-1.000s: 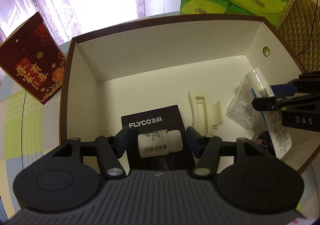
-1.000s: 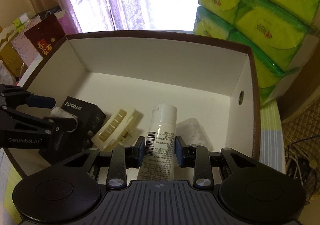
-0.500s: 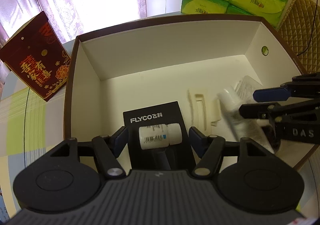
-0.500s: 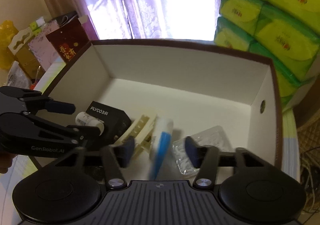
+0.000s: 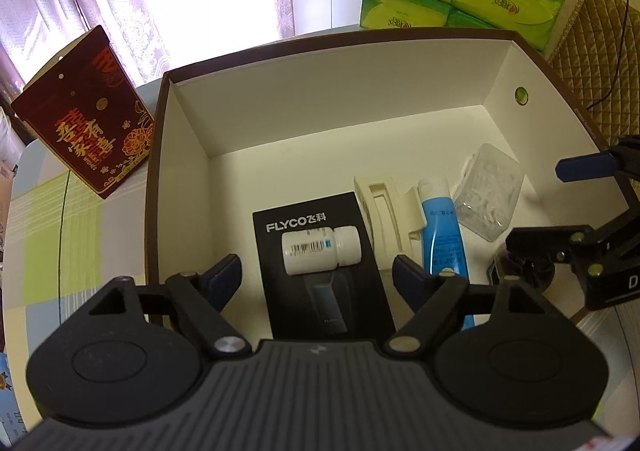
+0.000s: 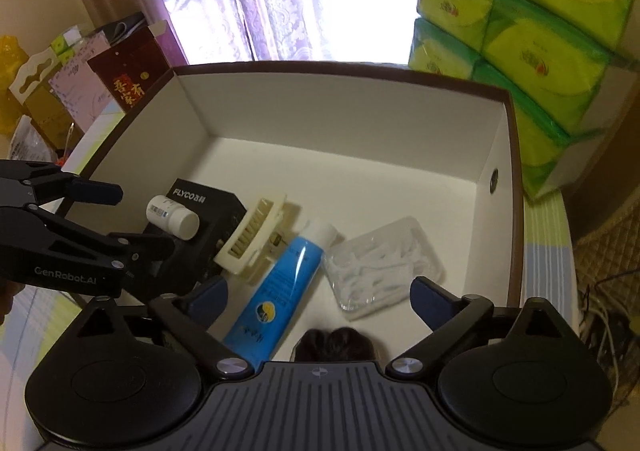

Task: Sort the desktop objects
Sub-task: 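Withdraw both tools from the box toward the remaining table items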

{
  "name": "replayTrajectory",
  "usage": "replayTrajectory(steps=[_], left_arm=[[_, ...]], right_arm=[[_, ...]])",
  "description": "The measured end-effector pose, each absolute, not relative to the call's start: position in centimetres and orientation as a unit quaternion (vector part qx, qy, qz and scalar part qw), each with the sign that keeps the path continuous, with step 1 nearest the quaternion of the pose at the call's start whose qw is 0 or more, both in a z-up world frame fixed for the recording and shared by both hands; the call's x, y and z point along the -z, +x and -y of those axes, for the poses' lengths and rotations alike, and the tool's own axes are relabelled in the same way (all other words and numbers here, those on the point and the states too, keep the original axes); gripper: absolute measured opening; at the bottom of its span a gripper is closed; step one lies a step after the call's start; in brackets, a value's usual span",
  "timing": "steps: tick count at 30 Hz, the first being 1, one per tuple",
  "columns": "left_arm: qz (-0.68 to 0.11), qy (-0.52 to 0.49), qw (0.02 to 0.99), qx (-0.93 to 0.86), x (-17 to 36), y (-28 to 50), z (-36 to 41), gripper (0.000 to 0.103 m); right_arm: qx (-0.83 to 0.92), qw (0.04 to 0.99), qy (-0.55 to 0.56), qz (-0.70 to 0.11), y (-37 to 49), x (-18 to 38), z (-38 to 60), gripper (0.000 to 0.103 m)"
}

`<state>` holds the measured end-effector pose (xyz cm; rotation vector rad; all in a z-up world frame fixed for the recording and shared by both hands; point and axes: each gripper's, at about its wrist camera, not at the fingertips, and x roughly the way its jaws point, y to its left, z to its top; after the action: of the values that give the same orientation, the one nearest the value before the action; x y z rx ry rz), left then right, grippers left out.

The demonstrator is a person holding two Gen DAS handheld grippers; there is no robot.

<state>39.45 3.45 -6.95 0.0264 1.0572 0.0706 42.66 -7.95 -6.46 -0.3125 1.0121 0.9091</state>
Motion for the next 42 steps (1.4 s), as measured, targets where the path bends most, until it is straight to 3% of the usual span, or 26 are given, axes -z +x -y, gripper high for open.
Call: replayTrajectory(steps=[18,42], left_arm=[[-0.494,0.015,0.868,-0.041,4.5,37.7,-2.7,0.090],[-0.440,0.005,0.895,-0.076,-0.7,29.8,-1.3,0.093]], right_arm=[[-0.396,0.786,-0.138,-0.454,40.7,3.9,10.0,0.101],[-0.380,0.829,-0.113,-0.394,33.2,-0.4,14.6,0.101]])
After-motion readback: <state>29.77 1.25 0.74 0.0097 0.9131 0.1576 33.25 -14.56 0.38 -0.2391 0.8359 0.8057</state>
